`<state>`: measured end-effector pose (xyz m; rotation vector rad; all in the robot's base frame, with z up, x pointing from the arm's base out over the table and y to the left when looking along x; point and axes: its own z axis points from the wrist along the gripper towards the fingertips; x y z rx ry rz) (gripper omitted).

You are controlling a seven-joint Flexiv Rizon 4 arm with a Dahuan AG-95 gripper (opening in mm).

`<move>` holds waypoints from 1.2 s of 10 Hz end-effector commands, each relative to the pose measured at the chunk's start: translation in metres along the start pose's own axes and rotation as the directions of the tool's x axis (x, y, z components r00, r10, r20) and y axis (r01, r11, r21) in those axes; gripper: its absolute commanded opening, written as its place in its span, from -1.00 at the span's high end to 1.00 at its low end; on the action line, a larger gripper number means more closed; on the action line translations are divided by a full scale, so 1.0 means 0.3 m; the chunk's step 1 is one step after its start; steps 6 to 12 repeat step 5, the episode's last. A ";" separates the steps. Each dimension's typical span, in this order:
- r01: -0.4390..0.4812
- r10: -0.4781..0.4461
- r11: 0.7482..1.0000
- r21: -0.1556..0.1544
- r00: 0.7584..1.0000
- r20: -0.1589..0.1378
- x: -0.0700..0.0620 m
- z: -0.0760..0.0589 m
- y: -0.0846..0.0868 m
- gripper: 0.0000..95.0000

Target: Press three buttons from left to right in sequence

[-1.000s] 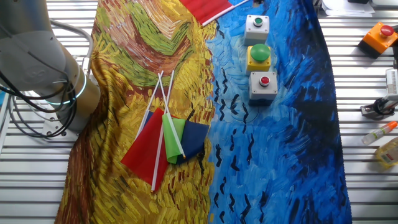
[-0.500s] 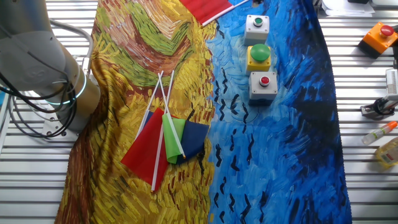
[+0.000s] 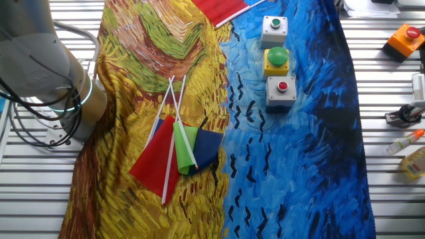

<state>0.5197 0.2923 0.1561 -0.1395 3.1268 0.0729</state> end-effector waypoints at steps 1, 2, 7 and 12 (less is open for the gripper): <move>0.005 -0.005 1.000 0.002 1.000 -0.002 -0.001 -0.002 0.002 1.00; 0.007 -0.007 1.000 0.001 1.000 -0.004 -0.001 -0.003 0.003 1.00; 0.004 -0.004 1.000 -0.002 1.000 -0.004 -0.001 -0.004 0.003 1.00; 0.004 -0.004 1.000 -0.002 1.000 -0.004 -0.001 -0.004 0.003 1.00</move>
